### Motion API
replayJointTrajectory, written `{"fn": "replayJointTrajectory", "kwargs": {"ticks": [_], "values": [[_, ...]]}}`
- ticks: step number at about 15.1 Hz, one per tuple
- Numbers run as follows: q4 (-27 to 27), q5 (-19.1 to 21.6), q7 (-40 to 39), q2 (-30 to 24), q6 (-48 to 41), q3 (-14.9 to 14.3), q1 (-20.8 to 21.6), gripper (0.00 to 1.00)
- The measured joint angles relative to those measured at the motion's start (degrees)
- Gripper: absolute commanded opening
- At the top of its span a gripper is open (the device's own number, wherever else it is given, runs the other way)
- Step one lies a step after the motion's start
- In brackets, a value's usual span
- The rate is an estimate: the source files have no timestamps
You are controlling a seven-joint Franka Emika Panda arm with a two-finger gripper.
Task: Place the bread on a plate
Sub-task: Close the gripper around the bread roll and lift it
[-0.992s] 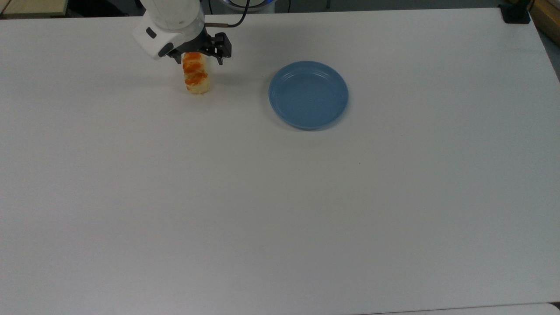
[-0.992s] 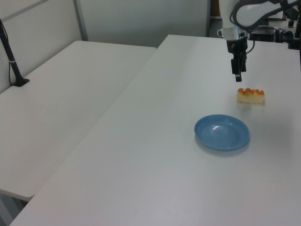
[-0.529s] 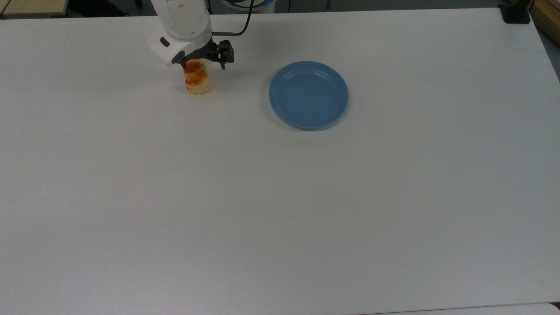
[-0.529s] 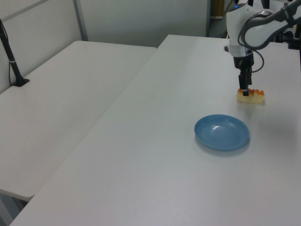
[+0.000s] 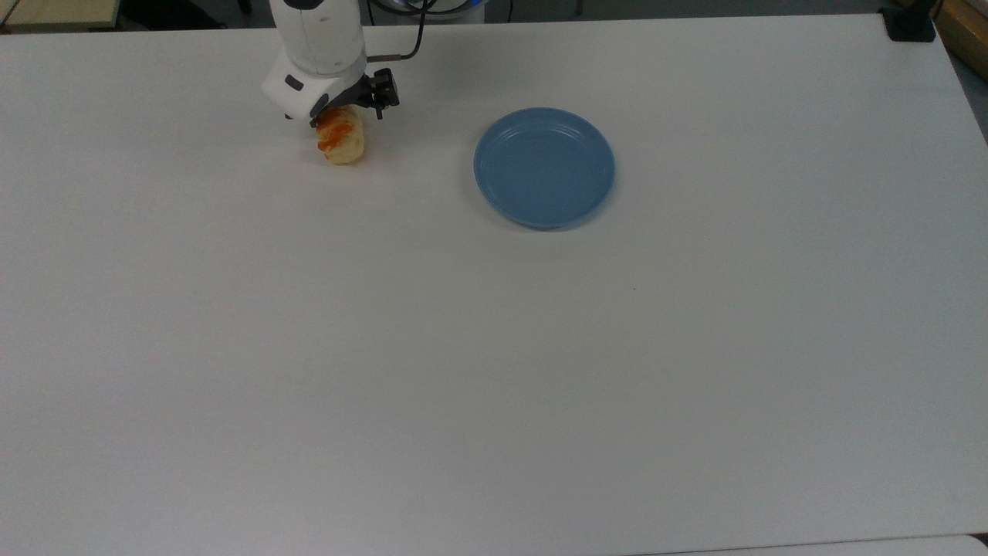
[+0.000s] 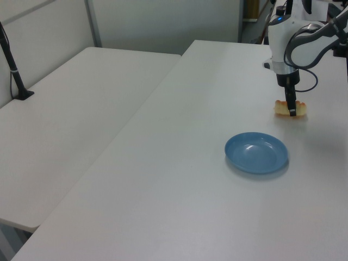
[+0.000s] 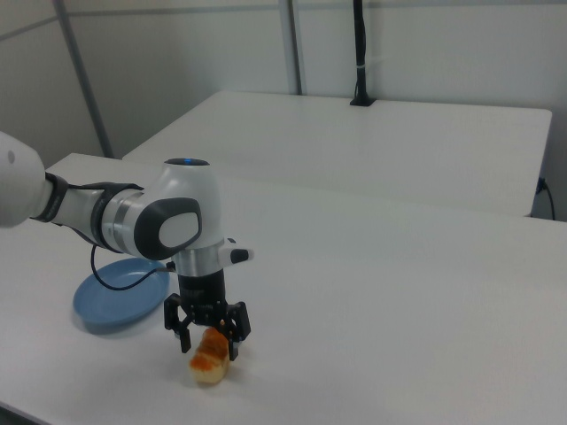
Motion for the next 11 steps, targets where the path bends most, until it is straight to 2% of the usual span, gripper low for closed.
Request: {"fn": "replayJointTrajectory", "kwargs": {"ticks": [4,6,7,8,10,11], "values": [[-0.2,0.0,-0.7,-0.1,0.0,-1.6,0.0,0.99],[-0.2,0.0,-0.7,-0.1,0.0,-1.6,0.0,0.92],[-0.2,0.0,-0.7,-0.1,0.0,-1.6,0.0,0.86],[-0.2,0.0,-0.7,-0.1,0.0,-1.6,0.0,0.73],[-0.2,0.0,0.5,-0.1,0.0,-1.6,0.0,0.54],[-0.3,0.0,1.9,0.0,0.0,-1.5,0.0,0.49]]}}
